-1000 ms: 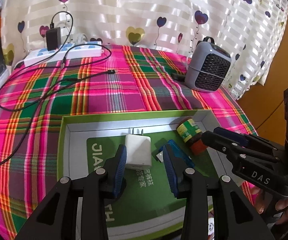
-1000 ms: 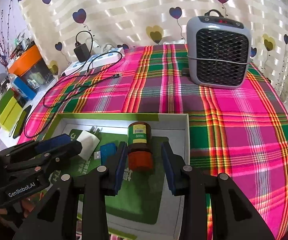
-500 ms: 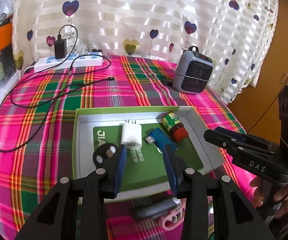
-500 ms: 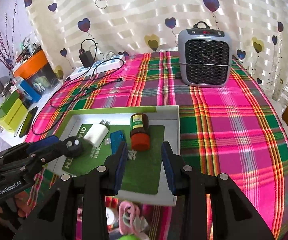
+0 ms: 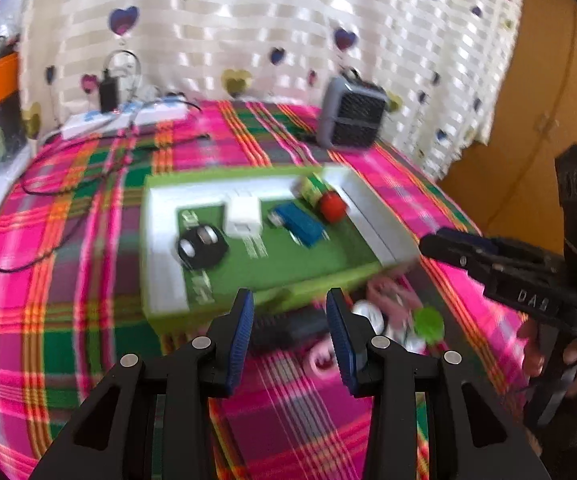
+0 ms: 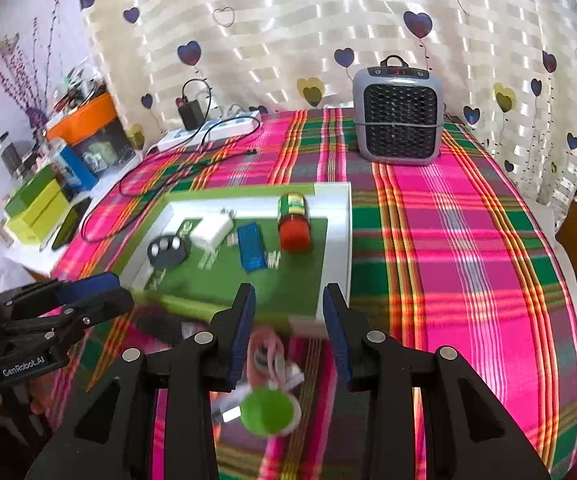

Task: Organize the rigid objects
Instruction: 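Withdraw both grippers up from the green box toward the loose items, then grasp the green-lidded white cup with the right gripper while the left gripper approaches the pink earphone hook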

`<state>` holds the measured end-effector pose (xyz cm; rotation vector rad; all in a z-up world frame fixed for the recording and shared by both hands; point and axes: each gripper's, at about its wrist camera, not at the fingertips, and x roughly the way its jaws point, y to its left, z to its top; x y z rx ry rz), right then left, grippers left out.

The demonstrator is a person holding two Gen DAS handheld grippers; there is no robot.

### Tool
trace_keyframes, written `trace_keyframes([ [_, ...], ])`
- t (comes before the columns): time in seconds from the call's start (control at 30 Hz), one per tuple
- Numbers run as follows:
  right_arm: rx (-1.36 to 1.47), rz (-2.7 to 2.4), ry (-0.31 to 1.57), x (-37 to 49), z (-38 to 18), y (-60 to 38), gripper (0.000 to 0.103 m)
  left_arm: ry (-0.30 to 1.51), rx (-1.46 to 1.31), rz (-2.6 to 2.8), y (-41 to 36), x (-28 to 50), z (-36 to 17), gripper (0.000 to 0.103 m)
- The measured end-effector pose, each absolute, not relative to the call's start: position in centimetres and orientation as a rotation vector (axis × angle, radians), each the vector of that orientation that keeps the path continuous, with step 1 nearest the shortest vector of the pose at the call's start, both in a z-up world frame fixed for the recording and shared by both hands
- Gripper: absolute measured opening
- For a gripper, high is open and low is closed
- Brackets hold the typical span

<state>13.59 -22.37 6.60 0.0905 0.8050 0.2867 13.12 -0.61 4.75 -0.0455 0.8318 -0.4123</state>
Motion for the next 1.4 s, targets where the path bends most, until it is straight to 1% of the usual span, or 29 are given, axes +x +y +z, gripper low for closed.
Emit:
trace_keyframes([
  [0.17,0.128,0.330,0.815,11.4,5.5,-22.7,0.036,0.881,-0.003,-0.451,-1.5,12.0,2.7,0.037],
  [0.57,0.053,0.329,0.817,9.1,3.6,-21.1,0.037,0.915,0.015,-0.457,-2.4,11.2,0.8,0.037],
  [0.6,0.042,0.320,0.811,9.0,3.5,-21.0,0.037,0.913,0.014,-0.453,-2.4,11.3,0.8,0.037],
  [0.67,0.021,0.308,0.803,8.9,3.3,-20.8,0.043,0.913,0.006,-0.448,-2.3,11.5,0.8,0.037],
  [0.7,0.021,0.308,0.809,8.9,3.1,-20.7,0.049,0.911,0.001,-0.450,-2.3,11.7,0.8,0.037],
  [0.73,0.022,0.312,0.817,9.0,2.9,-20.7,0.050,0.913,-0.002,-0.449,-2.4,11.8,0.8,0.037],
  [0.87,0.003,0.270,0.831,9.1,2.3,-20.8,0.050,0.920,0.016,-0.461,-3.1,12.0,0.7,0.037],
  [1.17,0.051,0.291,0.828,9.2,2.2,-21.9,0.050,0.921,0.063,-0.491,-4.6,12.1,0.7,0.037],
  [1.2,0.045,0.289,0.821,9.2,2.2,-21.9,0.049,0.922,0.065,-0.506,-4.8,11.9,0.7,0.037],
  [1.23,0.040,0.291,0.816,9.0,2.3,-21.9,0.041,0.923,0.068,-0.516,-4.9,11.7,0.7,0.037],
  [1.3,0.031,0.305,0.806,8.9,2.3,-21.9,0.035,0.923,0.077,-0.545,-5.3,11.2,0.8,0.037],
  [1.4,0.026,0.291,0.800,8.8,2.3,-22.1,0.035,0.927,0.059,-0.556,-5.6,10.8,0.7,0.037],
])
